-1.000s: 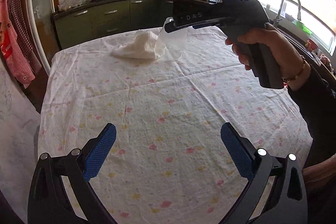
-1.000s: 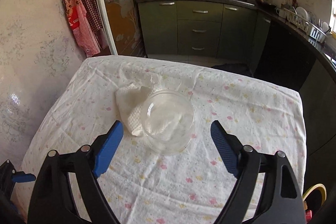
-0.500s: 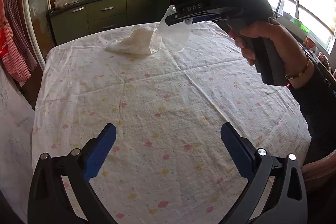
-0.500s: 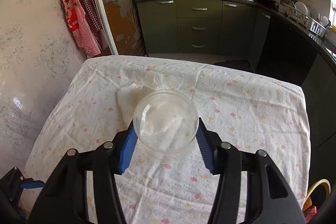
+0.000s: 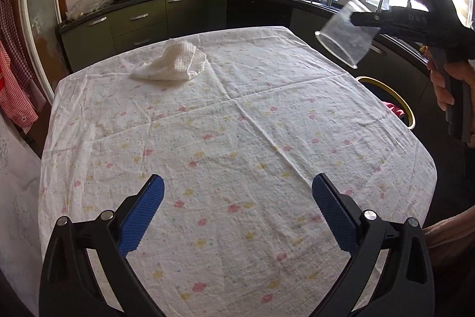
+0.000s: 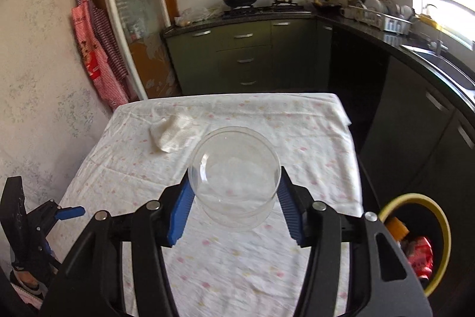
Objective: Collect trash
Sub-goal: 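Carry the clear cup over the yellow bin and open the right gripper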
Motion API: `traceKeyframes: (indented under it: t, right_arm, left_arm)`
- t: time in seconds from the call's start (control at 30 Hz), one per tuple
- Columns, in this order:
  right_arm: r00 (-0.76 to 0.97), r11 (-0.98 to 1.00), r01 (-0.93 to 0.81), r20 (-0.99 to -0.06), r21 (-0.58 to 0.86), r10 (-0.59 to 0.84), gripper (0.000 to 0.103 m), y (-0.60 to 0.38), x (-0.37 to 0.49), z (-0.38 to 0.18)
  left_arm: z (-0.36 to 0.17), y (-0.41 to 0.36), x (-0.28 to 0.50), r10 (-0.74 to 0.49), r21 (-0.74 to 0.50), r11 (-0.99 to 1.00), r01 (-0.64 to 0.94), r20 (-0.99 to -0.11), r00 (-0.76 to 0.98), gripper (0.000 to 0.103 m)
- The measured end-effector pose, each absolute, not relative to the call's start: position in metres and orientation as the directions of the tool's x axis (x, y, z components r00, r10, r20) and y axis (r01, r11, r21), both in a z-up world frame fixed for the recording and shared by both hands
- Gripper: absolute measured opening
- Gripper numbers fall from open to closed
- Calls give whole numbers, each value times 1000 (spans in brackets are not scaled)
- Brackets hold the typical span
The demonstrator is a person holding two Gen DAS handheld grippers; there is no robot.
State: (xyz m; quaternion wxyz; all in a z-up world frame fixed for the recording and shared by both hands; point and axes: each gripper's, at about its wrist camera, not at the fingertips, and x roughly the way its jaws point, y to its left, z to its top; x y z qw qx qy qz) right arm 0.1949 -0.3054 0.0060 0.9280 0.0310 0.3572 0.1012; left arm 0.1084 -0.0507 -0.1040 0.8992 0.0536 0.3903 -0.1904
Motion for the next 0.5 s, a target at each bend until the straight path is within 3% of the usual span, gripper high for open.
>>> traceKeyframes:
  t: [0.27, 0.5]
  right_arm:
    - [679, 980, 176, -732, 89, -55, 53, -444, 173, -28]
    - [564, 954, 297, -813, 33, -147, 56, -493, 189, -86]
  left_arm:
    - [-101, -80, 107, -317, -40, 907, 420, -723, 614, 98]
    - [-98, -105, 102, -323, -7, 885, 465, -729, 604, 98]
